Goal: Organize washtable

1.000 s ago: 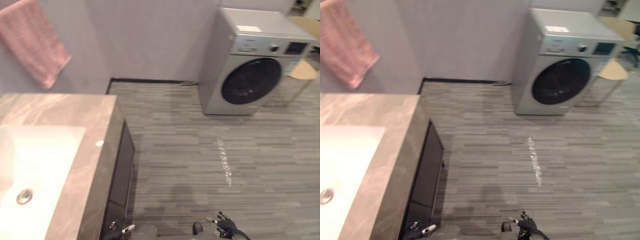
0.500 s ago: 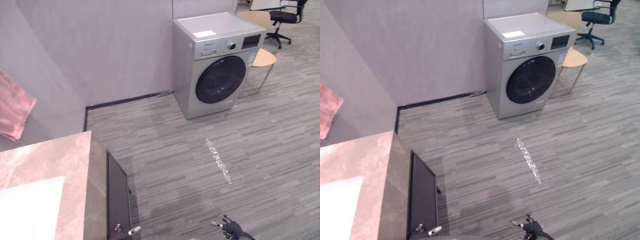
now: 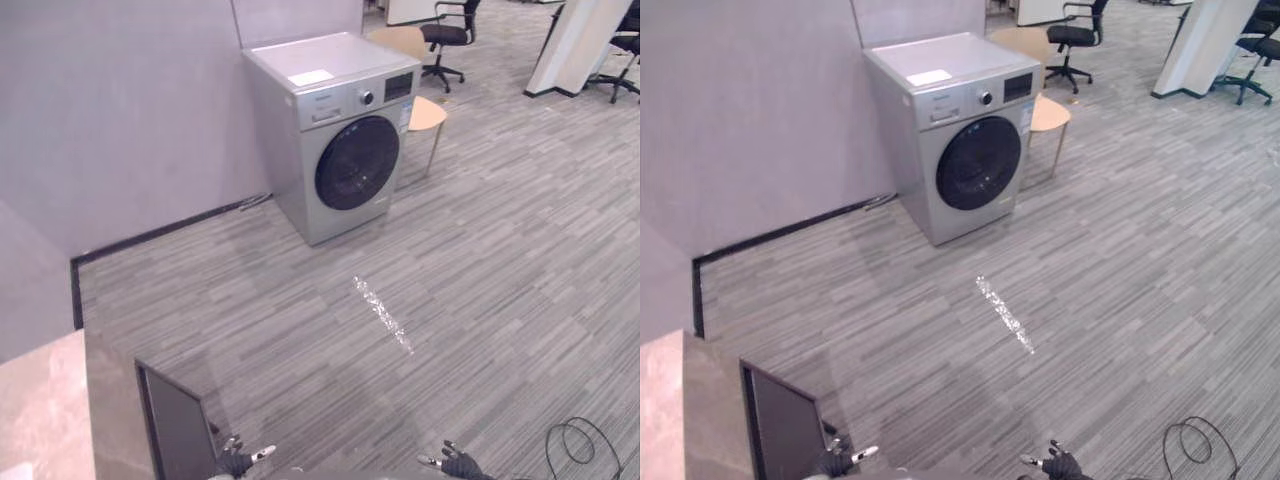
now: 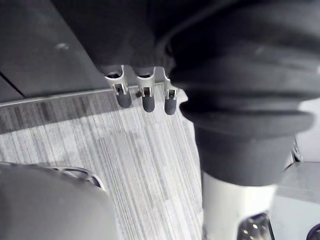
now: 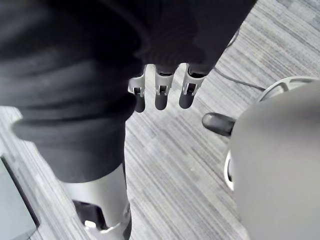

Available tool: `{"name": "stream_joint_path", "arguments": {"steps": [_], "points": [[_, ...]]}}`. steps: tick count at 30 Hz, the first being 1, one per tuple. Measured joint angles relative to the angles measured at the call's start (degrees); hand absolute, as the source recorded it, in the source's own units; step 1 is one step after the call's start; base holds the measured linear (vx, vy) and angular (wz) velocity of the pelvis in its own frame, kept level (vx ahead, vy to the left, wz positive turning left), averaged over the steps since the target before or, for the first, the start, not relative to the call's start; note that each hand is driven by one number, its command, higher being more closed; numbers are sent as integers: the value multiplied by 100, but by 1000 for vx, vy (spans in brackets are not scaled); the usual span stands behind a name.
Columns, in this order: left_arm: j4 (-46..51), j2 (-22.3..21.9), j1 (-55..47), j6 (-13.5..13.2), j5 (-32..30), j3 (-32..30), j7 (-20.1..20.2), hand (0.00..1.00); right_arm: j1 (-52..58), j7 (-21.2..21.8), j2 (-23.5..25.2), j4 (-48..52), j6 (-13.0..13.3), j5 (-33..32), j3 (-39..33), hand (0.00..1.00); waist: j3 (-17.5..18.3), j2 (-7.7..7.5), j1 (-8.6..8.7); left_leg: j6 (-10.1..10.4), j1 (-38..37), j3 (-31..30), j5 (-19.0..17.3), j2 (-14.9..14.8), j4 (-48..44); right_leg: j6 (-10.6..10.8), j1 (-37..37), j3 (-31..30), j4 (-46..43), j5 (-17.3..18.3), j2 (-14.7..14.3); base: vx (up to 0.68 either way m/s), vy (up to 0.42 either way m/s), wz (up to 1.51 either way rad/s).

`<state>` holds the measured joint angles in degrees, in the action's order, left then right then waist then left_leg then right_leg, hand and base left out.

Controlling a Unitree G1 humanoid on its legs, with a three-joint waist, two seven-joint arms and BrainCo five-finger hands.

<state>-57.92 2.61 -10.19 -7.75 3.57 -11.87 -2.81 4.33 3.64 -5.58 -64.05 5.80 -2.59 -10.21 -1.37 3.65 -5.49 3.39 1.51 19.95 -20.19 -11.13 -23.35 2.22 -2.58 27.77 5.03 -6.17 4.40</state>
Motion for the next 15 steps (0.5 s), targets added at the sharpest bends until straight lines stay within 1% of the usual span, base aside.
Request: {"name": "stream_joint_path", "arguments": {"steps": [1, 2, 3, 4, 5, 6, 7, 8, 9, 10, 11, 12, 13, 14, 15], "points": [[-11, 39, -126, 25, 73, -18, -61, 0, -105, 25, 169, 50, 32, 4, 249, 0, -71, -4, -82, 149, -36, 271, 32, -117, -468, -81, -12, -220, 22, 85, -44, 122, -17, -128], [-8, 47, -111, 31, 97, -15, -76, 0, -108, 21, 191, 47, 41, 12, 343, 0, -88, -34, -97, 133, 184, 273, 80, -354, -1224, -29, -27, -399, 23, 126, -127, 131, 0, -135], [-8, 29, -114, 32, 104, -15, -94, 0, -109, 11, 170, 46, 42, 11, 353, 0, -93, -3, -170, -27, 314, 272, 174, -516, -1728, -22, -39, -593, 18, 153, -218, 114, -25, -112], [-10, -28, -140, 35, 123, -14, -95, 0, -123, 8, 147, 76, 43, 10, 385, 0, -106, 19, -187, -246, 438, 195, 386, -616, -2211, -43, -43, -866, 24, 167, -308, 199, -8, -139], [-13, -50, -157, 37, 191, -35, -95, 0, -95, 9, 119, 145, 46, 10, 440, 0, -113, 31, -177, -158, 527, 43, 680, -641, -2549, -63, -44, -1168, 30, 159, -361, 231, -1, -135], [-13, -47, -167, 37, 210, -66, -95, 0, -85, 10, 111, 153, 46, 10, 442, 0, -115, 33, -174, -140, 606, 6, 877, -643, -2719, -76, -59, -1317, 29, 148, -362, 225, 7, -118], [-21, -41, -163, 41, 228, -136, -92, 0, -89, 9, 90, 151, 43, 9, 441, 0, -140, 12, -174, -147, 745, -73, 1323, -630, -3040, -88, -58, -1521, 19, 140, -327, 179, 62, -106], [-55, -64, -114, 26, 247, -192, -94, 0, -100, 3, 62, 140, 19, 8, 442, 0, -209, -99, -179, -102, 903, -288, 749, -430, -3127, -137, -58, -1824, -40, 172, -168, 184, 178, -122], [-56, -135, -69, 4, 279, -222, -96, 0, -157, 5, -60, 134, 9, 8, 424, 0, -334, -28, -180, -124, 1103, -538, 182, -48, -2686, -183, -32, -2117, -114, 202, -54, 148, 229, -100], [-56, -151, -71, -3, 292, -222, -97, 0, -173, 5, -72, 126, 8, 8, 414, 0, -351, -27, -188, -115, 1140, -611, 136, 35, -2545, -187, -19, -2189, -126, 205, -21, 89, 231, -102], [-56, -187, -86, -21, 360, -231, -104, 0, -240, 11, -78, 65, 18, 12, 397, 0, -402, 14, -228, -63, 1181, -879, 146, 331, -1696, -186, 27, -2403, -192, 216, 35, 63, 268, -107], [-63, -208, -151, -21, 364, -221, -104, 0, -254, 25, -73, 7, 33, 29, 407, 0, -376, 113, -256, 295, 1040, -1195, 433, 434, -504, -157, 29, -2531, -202, 228, -39, 48, 212, -115], [-85, -223, -164, -17, 363, -219, -102, 0, -251, 28, -100, 6, 41, 47, 426, 0, -403, 178, -281, -75, 1001, -1181, 784, 409, -308, -46, -11, -2584, -186, 270, -139, 61, 264, -78], [-129, -225, -143, -12, 371, -234, -102, 0, -212, 34, 14, 50, 49, 44, 423, 0, -377, 97, -227, -183, 856, -1115, 739, 530, -200, 153, -51, -2632, -202, 329, -14, 28, 137, -17], [-115, -140, -137, -30, 377, -231, -93, 0, -175, 53, 39, 56, 62, 44, 437, 0, -355, -83, -135, -175, 787, -1111, 735, 649, -44, 207, -40, -2595, -244, 381, 97, 38, 190, 8]]}}
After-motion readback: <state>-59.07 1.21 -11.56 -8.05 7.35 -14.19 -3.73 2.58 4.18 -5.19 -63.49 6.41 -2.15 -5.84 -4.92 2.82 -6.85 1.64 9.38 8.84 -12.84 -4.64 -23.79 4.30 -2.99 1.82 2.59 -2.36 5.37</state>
